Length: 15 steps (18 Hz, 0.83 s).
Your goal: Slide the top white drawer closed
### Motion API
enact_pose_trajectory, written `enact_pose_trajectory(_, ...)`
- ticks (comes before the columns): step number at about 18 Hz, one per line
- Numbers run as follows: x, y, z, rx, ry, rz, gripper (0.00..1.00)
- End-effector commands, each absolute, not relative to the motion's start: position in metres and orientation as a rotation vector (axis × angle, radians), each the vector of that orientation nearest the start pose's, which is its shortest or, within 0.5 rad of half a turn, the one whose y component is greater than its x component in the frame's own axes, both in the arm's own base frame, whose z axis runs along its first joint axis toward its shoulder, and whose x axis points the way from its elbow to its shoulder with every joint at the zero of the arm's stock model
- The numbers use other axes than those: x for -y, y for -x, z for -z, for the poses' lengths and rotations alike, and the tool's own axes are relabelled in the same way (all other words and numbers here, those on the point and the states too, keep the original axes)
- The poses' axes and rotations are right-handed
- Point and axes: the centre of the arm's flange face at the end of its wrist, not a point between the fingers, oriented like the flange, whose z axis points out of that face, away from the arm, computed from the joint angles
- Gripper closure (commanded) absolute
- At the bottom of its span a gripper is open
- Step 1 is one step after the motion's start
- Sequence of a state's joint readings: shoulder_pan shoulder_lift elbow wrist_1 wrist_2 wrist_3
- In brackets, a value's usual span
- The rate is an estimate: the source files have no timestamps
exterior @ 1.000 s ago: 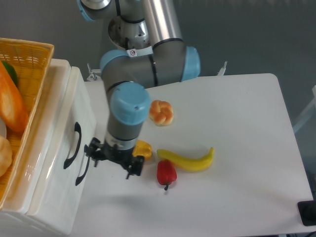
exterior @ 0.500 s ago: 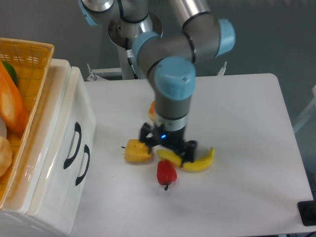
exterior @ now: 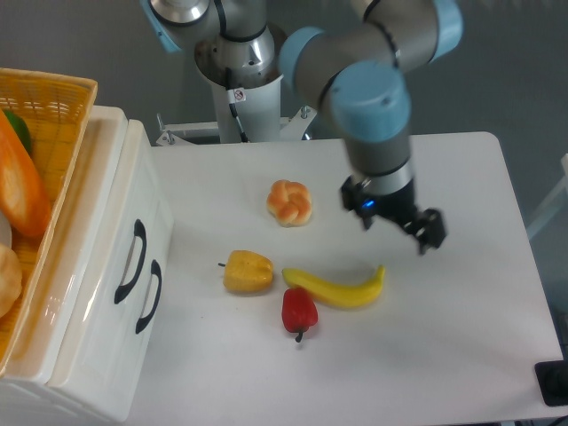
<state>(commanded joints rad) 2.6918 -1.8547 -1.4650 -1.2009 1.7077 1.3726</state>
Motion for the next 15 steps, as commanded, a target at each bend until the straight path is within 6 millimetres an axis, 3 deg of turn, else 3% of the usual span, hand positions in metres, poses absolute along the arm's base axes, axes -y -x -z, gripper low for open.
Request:
enact_pose_trajectory(2,-0.332,0.521,-0.438,-0.374,3.122,-0.249,0.00)
enact_pose_trajectory(9,-0.245,0.526,-0.444,-0.634,3.117,-0.015,0.00)
enact_pose_trajectory(12,-0.219,0.530,-0.445,-0.739,3.071,-0.003,0.00)
enact_pose_trajectory(15,-0.206,0.531,-0.443,-0.786,3.021,0.035,0.00)
